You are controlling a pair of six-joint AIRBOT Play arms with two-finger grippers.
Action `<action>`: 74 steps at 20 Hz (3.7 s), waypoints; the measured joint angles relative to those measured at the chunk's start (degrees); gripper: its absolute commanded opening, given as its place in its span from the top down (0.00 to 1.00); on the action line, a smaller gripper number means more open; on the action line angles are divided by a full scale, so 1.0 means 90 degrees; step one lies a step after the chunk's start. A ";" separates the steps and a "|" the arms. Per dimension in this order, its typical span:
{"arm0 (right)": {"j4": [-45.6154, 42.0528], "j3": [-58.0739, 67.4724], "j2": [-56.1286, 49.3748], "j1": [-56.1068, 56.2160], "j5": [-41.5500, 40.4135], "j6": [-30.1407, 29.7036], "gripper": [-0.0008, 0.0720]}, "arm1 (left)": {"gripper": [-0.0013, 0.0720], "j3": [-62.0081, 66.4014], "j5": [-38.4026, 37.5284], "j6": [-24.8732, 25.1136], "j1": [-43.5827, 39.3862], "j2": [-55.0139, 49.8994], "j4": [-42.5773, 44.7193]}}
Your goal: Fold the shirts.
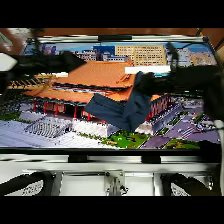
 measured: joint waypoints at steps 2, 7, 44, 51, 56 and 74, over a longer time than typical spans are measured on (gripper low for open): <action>0.0255 0.0000 -0.0622 0.0617 0.0721 -0.0182 0.92 | 0.94 0.0000 -0.0138 -0.0073 0.0576 0.0568 0.0022; 0.0860 0.0000 -0.1877 0.1593 0.2183 -0.0520 0.92 | 0.94 0.0002 -0.0670 -0.0129 0.1457 0.1603 0.0049; 0.1139 -0.2152 -0.1982 -0.0401 0.1758 -0.0942 0.92 | 0.94 -0.0614 -0.1462 -0.0095 0.1678 0.1999 0.0260; 0.0988 0.0384 -0.2314 -0.1137 0.2307 -0.1761 0.92 | 0.94 -0.0634 -0.1464 -0.0097 0.1678 0.1923 0.0279; 0.0933 0.1940 -0.2705 -0.1843 0.2293 -0.1756 0.92 | 0.94 -0.0634 -0.1464 -0.0100 0.1678 0.1853 0.0282; -0.0918 0.2783 -0.3412 -0.4801 0.1834 0.1824 0.92 | 0.94 -0.0634 -0.1472 -0.0102 0.1678 0.1824 0.0284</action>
